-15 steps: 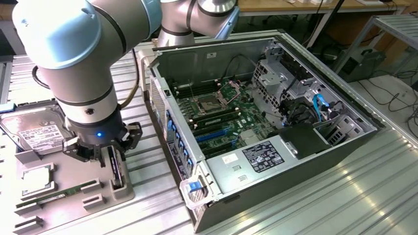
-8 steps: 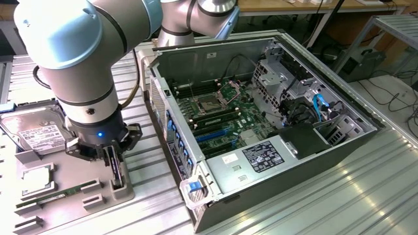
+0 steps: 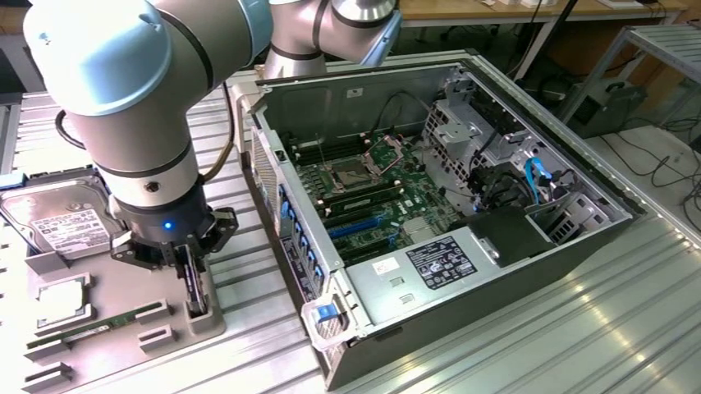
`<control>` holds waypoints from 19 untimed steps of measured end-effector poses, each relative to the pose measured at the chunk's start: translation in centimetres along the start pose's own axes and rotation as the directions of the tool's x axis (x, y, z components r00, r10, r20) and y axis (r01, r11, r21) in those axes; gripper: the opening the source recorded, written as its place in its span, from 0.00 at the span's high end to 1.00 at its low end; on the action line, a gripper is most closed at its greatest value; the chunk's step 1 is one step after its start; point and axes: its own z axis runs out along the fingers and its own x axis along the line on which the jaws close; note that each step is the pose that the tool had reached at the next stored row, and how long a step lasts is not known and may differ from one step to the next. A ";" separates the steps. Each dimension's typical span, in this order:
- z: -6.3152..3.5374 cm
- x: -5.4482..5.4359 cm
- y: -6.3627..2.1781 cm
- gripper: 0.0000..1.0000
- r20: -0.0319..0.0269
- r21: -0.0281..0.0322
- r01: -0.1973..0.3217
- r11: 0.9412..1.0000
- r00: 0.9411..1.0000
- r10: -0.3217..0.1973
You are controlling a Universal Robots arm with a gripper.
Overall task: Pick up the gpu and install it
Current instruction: 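Pick up the gpu and move the gpu toward the slot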
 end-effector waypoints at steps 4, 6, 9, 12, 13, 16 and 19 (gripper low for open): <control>0.01 0.0 0.00 0.72 0.000 0.000 0.000 1.000 1.000 0.000; 0.01 0.0 0.00 0.72 0.000 0.000 0.000 1.000 1.000 0.000; 0.00 0.0 0.00 0.72 0.000 0.000 0.000 1.000 1.000 0.000; -0.43 0.0 0.01 0.72 0.000 0.000 0.000 1.000 1.000 0.000; -0.57 0.0 0.02 0.72 0.000 0.000 0.000 1.000 1.000 0.000; -1.05 0.0 0.03 0.72 0.000 0.000 0.000 1.000 1.000 0.000; -1.30 0.0 0.04 0.72 0.000 0.000 0.000 1.000 1.000 0.000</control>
